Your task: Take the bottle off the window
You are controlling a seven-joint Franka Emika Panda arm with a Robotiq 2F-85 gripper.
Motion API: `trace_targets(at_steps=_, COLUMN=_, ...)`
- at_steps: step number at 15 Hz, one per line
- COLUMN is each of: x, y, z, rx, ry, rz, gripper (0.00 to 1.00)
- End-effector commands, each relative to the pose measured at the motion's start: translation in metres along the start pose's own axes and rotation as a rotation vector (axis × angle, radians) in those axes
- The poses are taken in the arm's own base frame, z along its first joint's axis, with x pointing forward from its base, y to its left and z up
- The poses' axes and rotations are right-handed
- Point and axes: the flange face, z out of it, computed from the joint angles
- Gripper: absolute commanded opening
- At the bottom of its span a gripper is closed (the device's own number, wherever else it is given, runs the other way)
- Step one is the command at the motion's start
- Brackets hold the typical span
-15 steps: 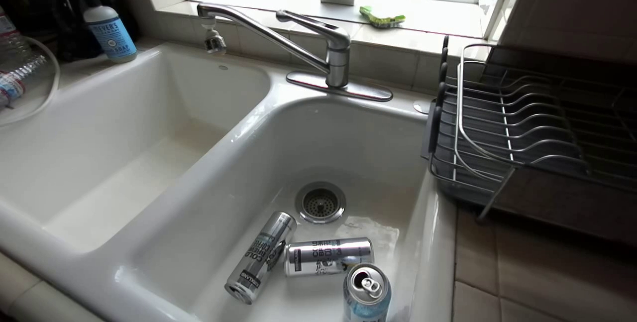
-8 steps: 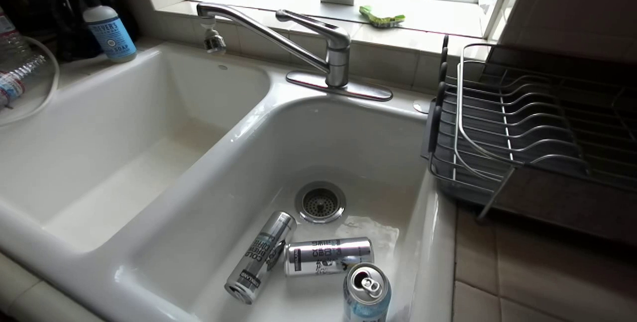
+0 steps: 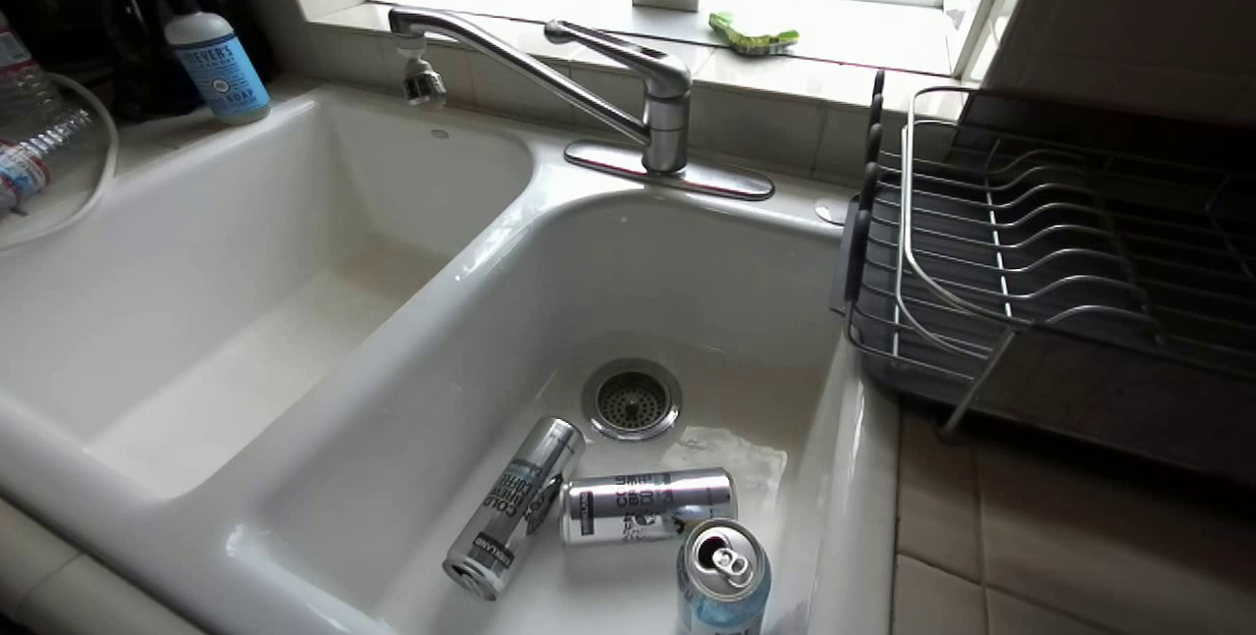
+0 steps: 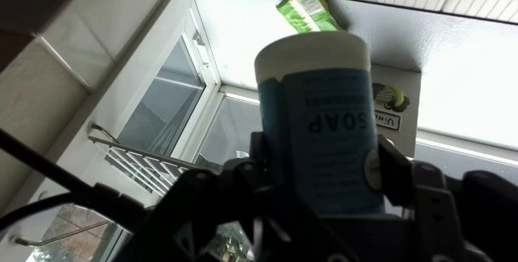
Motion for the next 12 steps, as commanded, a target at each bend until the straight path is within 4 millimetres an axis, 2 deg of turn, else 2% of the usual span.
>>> trace_targets(at_steps=1, x=-0.057, y=-0.011, z=-0.002, rx=0.049, ry=-0.026, rz=0.047, gripper=0.4)
trace_targets(at_steps=2, x=-0.023, y=-0.005, z=0.002, rx=0.027, ry=-0.031, rz=0.014, gripper=0.65)
trace_targets(at_steps=5, x=-0.047, y=-0.009, z=0.004, rx=0.039, ry=-0.04, rz=0.027, gripper=0.65)
trace_targets(at_steps=9, x=-0.051, y=-0.009, z=0.002, rx=0.041, ry=-0.041, rz=0.029, gripper=0.65)
trace_targets(at_steps=10, x=-0.051, y=-0.009, z=0.002, rx=0.042, ry=-0.041, rz=0.029, gripper=0.4)
trace_targets(at_steps=12, x=-0.057, y=-0.004, z=0.016, rx=0.046, ry=-0.038, rz=0.104, gripper=0.4)
